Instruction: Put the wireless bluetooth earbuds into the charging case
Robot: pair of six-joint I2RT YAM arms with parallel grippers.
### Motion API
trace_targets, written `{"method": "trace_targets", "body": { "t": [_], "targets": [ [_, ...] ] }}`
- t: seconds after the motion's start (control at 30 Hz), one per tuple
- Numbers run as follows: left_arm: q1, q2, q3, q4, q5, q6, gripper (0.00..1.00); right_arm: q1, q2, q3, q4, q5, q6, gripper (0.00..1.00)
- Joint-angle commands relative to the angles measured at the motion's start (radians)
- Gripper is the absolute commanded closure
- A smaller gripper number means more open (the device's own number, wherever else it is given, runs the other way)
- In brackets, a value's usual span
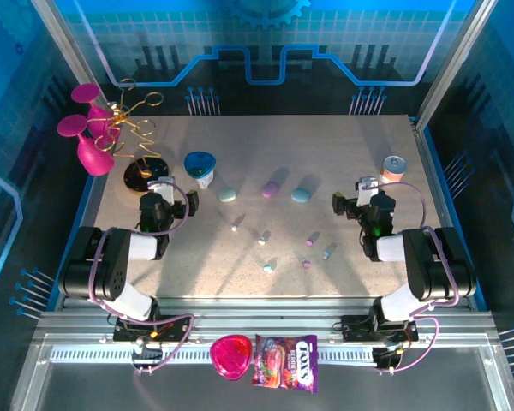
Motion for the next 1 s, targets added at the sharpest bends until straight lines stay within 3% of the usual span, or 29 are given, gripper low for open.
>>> {"method": "trace_targets", "body": {
  "t": [0.0,0.77,0.97],
  "targets": [
    [0.009,0.004,0.013,0.028,0.025,0.0,0.01,0.012,0.001,0.025,0.007,0.02,-0.011,0.0],
    [0.009,0.003,0.012,0.03,0.027,-0.001,0.01,0.016,0.002,0.026,0.008,0.026,-0.011,0.0],
    [0.003,-0.027,-0.044,0.108,0.033,0.008,0.01,0.018,-0.016,0.019,0.011,0.011,-0.021,0.0]
  ]
}}
